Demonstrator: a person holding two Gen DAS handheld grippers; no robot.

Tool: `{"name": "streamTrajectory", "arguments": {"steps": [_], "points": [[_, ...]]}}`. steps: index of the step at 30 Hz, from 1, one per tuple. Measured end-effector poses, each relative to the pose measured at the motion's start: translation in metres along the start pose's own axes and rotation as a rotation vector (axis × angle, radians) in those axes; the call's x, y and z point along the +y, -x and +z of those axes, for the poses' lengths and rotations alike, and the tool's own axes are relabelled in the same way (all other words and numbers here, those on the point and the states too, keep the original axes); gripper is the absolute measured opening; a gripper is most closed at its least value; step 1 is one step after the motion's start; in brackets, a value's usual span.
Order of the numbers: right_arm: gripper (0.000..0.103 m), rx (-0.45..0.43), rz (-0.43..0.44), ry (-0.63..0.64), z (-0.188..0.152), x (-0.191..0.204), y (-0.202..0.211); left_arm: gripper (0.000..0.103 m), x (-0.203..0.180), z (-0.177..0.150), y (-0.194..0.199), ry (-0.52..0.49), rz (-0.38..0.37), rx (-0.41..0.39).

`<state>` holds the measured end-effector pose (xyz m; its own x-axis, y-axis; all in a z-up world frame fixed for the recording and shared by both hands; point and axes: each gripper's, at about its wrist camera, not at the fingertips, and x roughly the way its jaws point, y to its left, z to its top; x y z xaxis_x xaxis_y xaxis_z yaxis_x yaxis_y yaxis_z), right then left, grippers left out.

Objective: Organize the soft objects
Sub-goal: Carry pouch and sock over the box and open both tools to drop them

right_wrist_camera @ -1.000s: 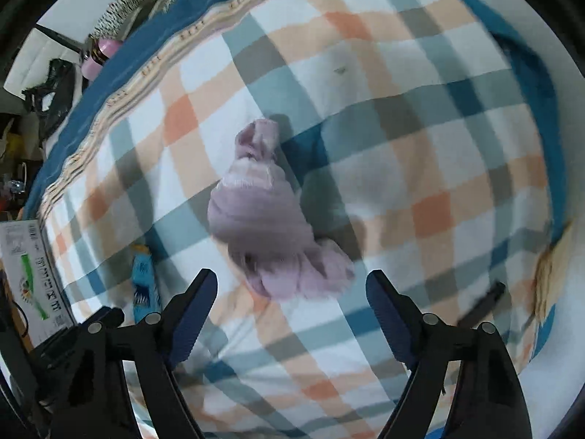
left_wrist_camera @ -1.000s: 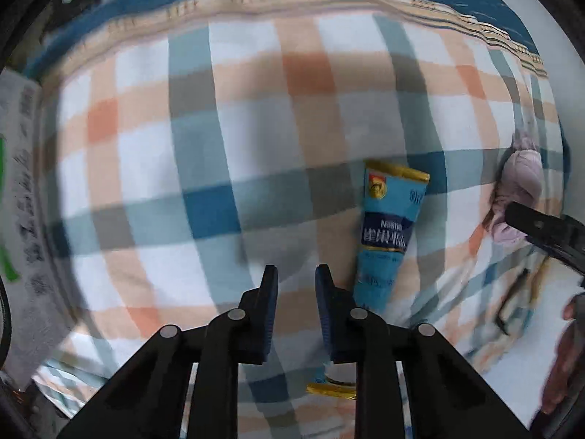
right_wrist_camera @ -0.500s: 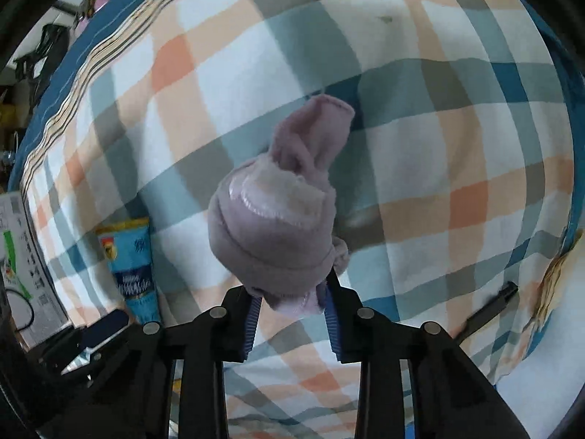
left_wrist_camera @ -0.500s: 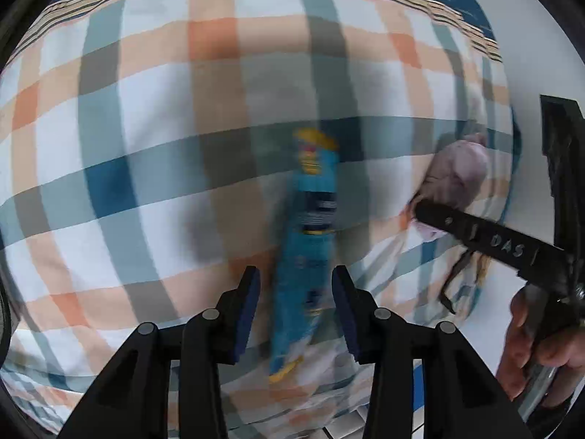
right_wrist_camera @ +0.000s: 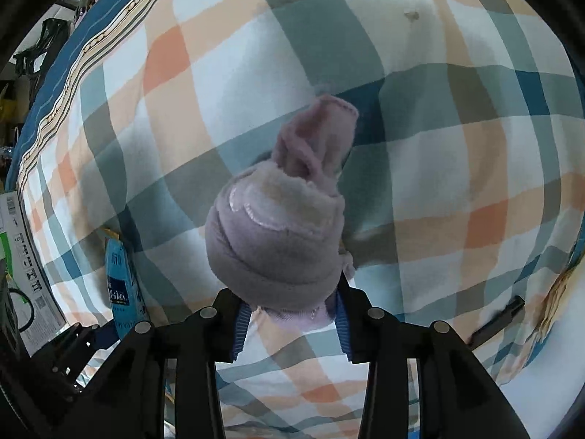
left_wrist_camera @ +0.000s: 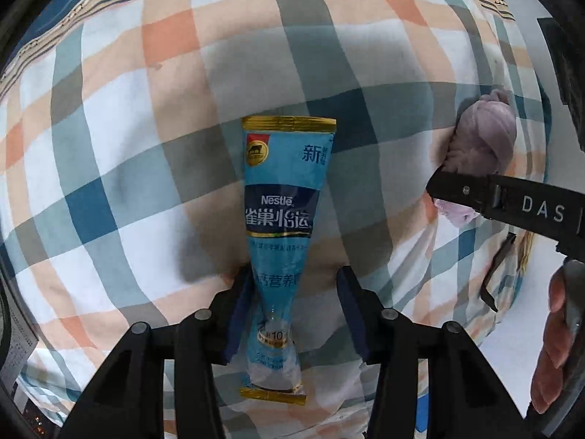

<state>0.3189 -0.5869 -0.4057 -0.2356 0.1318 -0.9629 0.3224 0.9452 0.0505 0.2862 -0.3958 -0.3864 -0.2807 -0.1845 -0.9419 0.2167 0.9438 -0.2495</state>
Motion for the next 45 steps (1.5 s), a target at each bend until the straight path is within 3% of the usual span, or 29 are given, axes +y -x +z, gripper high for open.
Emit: {"name": "streamTrajectory", "arguments": {"steps": [5, 10, 19, 30, 35, 40, 45], "points": [[0.036, -0.019, -0.043, 0.011, -0.003, -0.004, 0.002, 0.017, 0.009, -0.001, 0.01, 0.0, 0.055, -0.032], [0.029, -0.031, -0.041, -0.001, -0.015, -0.003, 0.008, 0.014, 0.02, -0.005, 0.022, 0.007, 0.033, -0.051], [0.027, -0.073, 0.008, -0.002, -0.041, -0.006, 0.036, 0.013, 0.026, -0.019, 0.066, -0.003, -0.051, -0.104], [0.027, -0.151, 0.077, 0.047, -0.071, 0.003, 0.086, 0.013, 0.045, -0.035, 0.112, 0.048, -0.087, -0.194], [0.027, -0.182, 0.127, 0.125, -0.097, 0.038, 0.116, 0.013, 0.069, -0.061, 0.14, 0.071, -0.099, -0.241], [0.027, -0.205, 0.181, 0.241, -0.134, 0.111, 0.142, 0.013, 0.124, -0.093, 0.183, 0.155, -0.105, -0.312], [0.027, -0.202, 0.23, 0.38, -0.173, 0.209, 0.154, 0.013, 0.196, -0.125, 0.226, 0.255, -0.091, -0.38]]}}
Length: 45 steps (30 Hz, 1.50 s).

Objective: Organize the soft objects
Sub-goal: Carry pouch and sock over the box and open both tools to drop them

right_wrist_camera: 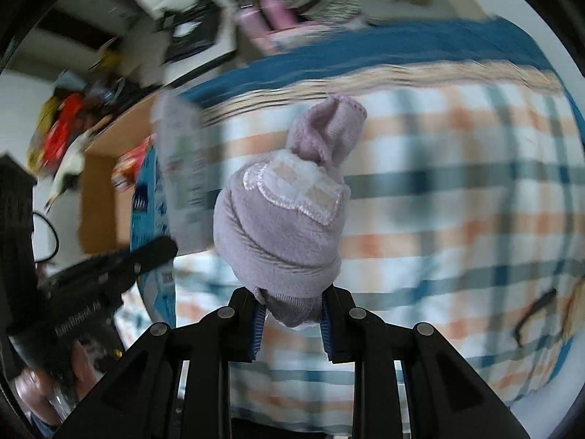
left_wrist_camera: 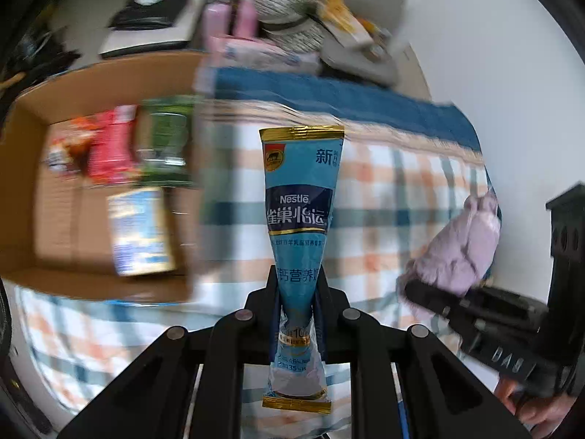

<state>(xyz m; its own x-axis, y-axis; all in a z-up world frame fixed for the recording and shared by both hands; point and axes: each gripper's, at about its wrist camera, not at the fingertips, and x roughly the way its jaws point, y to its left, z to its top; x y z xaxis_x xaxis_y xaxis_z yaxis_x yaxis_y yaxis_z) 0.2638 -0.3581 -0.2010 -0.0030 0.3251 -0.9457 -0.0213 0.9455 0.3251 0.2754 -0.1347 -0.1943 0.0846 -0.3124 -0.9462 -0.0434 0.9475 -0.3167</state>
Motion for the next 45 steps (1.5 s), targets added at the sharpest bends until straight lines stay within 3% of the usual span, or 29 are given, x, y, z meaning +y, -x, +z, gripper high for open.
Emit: {"name": "streamTrajectory", "arguments": {"steps": [8, 17, 24, 35, 38, 45], "points": [[0.027, 0.05, 0.051, 0.138, 0.007, 0.143, -0.033, 0.013, 0.122, -0.006, 0.051, 0.134, 0.037, -0.042], [0.027, 0.1, 0.016, 0.173, 0.029, 0.257, -0.093, 0.013, 0.241, 0.004, 0.036, 0.326, 0.006, 0.033], [0.027, 0.158, -0.023, 0.157, 0.043, 0.285, -0.148, 0.013, 0.287, 0.019, 0.006, 0.381, 0.023, 0.113], [0.029, 0.244, -0.06, 0.117, 0.058, 0.292, -0.211, 0.014, 0.296, 0.04, -0.037, 0.314, 0.064, 0.206], [0.033, 0.249, -0.071, 0.117, 0.058, 0.289, -0.213, 0.016, 0.296, 0.041, -0.041, 0.288, 0.093, 0.222], [0.062, 0.232, -0.111, 0.116, 0.061, 0.288, -0.208, 0.029, 0.29, 0.04, -0.034, 0.248, 0.163, 0.199]]}}
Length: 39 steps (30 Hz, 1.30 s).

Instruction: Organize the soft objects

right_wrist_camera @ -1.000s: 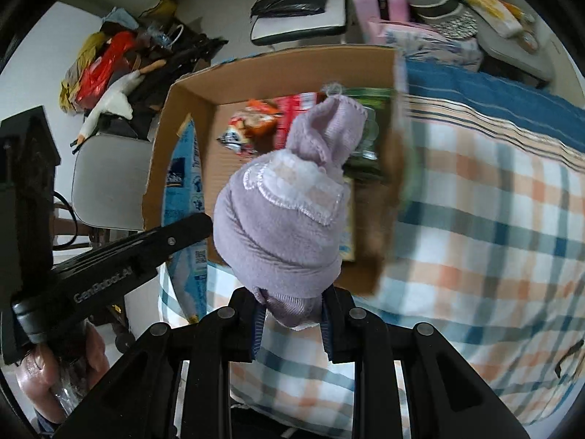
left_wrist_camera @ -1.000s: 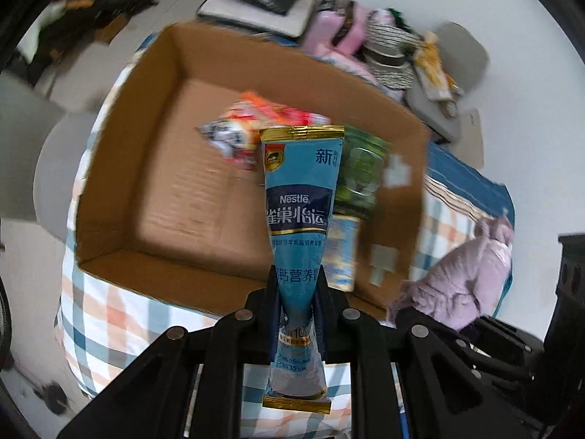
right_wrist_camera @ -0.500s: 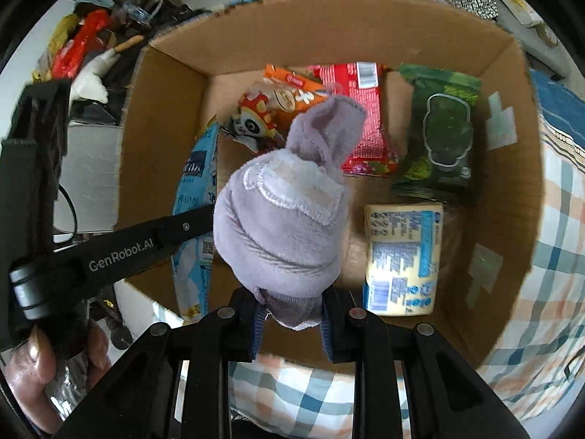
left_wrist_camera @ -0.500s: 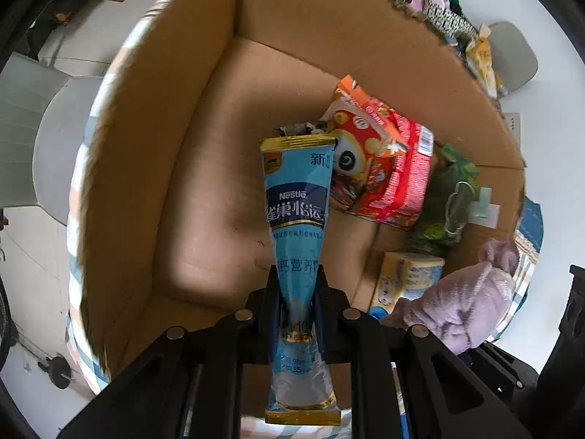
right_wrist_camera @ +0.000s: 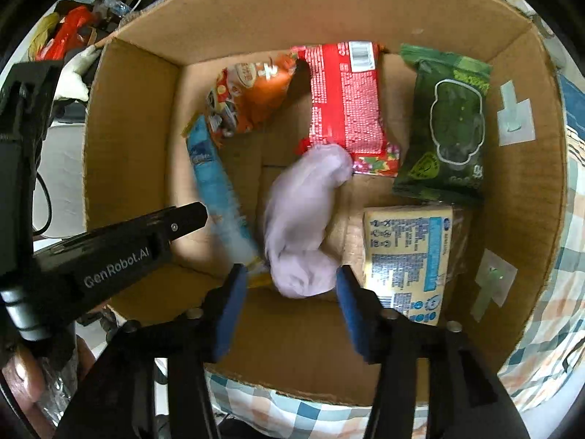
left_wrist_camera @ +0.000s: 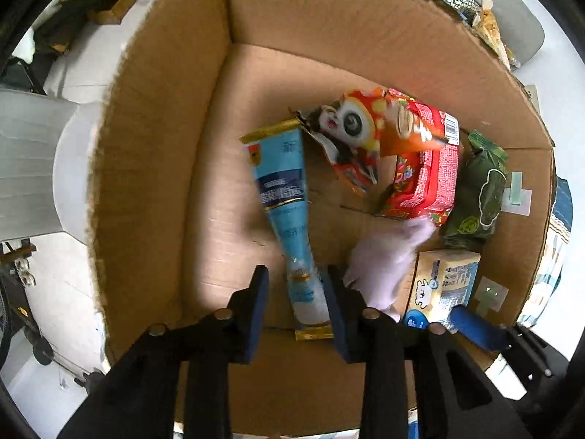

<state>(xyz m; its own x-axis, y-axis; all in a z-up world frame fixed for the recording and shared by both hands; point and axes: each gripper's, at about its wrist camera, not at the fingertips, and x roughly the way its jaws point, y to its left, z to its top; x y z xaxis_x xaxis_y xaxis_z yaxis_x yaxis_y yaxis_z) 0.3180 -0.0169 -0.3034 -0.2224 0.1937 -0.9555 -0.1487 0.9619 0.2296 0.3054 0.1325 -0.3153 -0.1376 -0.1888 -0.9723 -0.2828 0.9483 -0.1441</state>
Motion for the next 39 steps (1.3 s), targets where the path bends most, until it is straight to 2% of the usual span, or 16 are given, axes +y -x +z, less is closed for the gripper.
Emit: {"name": "streamTrajectory", "arguments": {"steps": [2, 7, 10, 12, 15, 17, 20, 24, 29, 39], "points": [[0.065, -0.013, -0.012, -0.002, -0.001, -0.002, 0.005, 0.031, -0.002, -0.005, 0.006, -0.006, 0.004, -0.011], [0.08, -0.057, -0.081, -0.015, -0.01, -0.011, 0.019, 0.04, -0.006, -0.02, 0.019, -0.029, 0.026, -0.06], [0.089, -0.087, -0.107, -0.037, -0.018, -0.018, 0.032, 0.052, -0.007, -0.031, 0.027, -0.044, 0.036, -0.098], [0.091, -0.099, -0.116, -0.051, -0.02, -0.023, 0.033, 0.068, -0.008, -0.038, 0.034, -0.052, 0.041, -0.13], [0.103, -0.121, -0.135, -0.064, -0.029, -0.032, 0.039, 0.082, -0.008, -0.045, 0.046, -0.06, 0.044, -0.183], [0.103, -0.135, -0.153, -0.072, -0.034, -0.035, 0.04, 0.091, -0.007, -0.05, 0.054, -0.067, 0.061, -0.216], [0.103, -0.163, -0.174, -0.08, -0.041, -0.036, 0.041, 0.097, -0.008, -0.057, 0.064, -0.077, 0.074, -0.253], [0.103, -0.211, -0.203, -0.084, -0.055, -0.034, 0.051, 0.098, -0.013, -0.07, 0.077, -0.088, 0.077, -0.307], [0.103, -0.296, -0.203, -0.085, -0.081, -0.03, 0.082, 0.098, -0.02, -0.099, 0.109, -0.111, 0.078, -0.399], [0.103, -0.5, -0.189, -0.073, -0.164, -0.015, 0.171, 0.098, -0.038, -0.178, 0.191, -0.184, 0.099, -0.592]]}}
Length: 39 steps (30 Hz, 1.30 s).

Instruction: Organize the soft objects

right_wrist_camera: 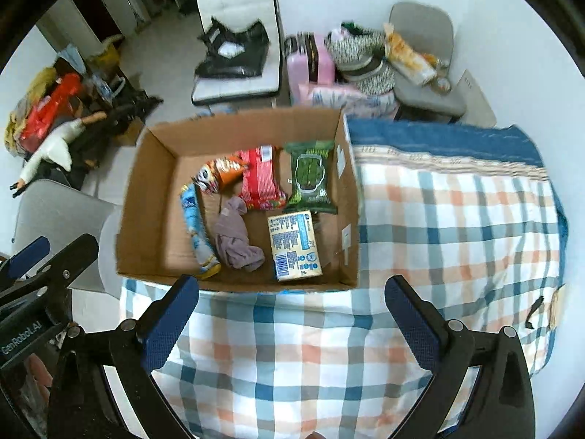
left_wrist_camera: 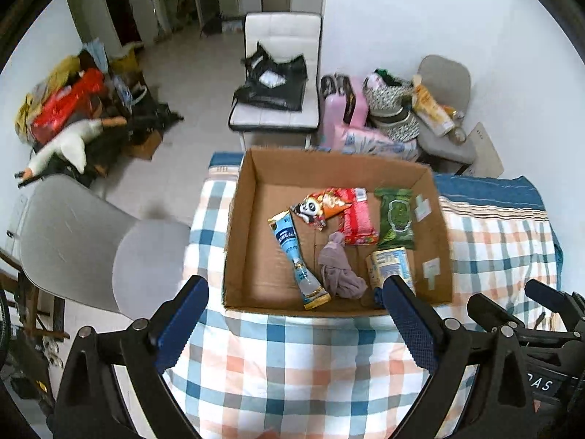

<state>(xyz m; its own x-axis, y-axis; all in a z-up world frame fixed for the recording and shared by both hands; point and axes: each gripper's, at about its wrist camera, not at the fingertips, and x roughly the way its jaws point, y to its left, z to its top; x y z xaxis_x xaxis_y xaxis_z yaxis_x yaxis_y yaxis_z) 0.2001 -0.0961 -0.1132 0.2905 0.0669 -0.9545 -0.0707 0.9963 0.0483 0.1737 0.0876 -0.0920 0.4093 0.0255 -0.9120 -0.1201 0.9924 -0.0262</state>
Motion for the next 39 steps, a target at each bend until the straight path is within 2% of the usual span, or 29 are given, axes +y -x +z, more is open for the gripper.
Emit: {"name": "streamTrajectory", "arguments": {"steps": [7, 17, 39], "points": [[0.103, -0.113, 0.006, 0.002, -0.027, -0.003, 0.07, 0.098, -0.008, -0.014, 0.057, -0.022, -0.001, -0.081], [0.103, -0.208, -0.002, -0.019, -0.05, -0.013, 0.138, 0.098, -0.009, -0.029, 0.099, -0.017, -0.022, -0.127], [0.103, -0.254, -0.064, -0.015, -0.065, -0.017, 0.169, 0.098, -0.017, -0.042, 0.128, -0.045, 0.011, -0.162]]}}
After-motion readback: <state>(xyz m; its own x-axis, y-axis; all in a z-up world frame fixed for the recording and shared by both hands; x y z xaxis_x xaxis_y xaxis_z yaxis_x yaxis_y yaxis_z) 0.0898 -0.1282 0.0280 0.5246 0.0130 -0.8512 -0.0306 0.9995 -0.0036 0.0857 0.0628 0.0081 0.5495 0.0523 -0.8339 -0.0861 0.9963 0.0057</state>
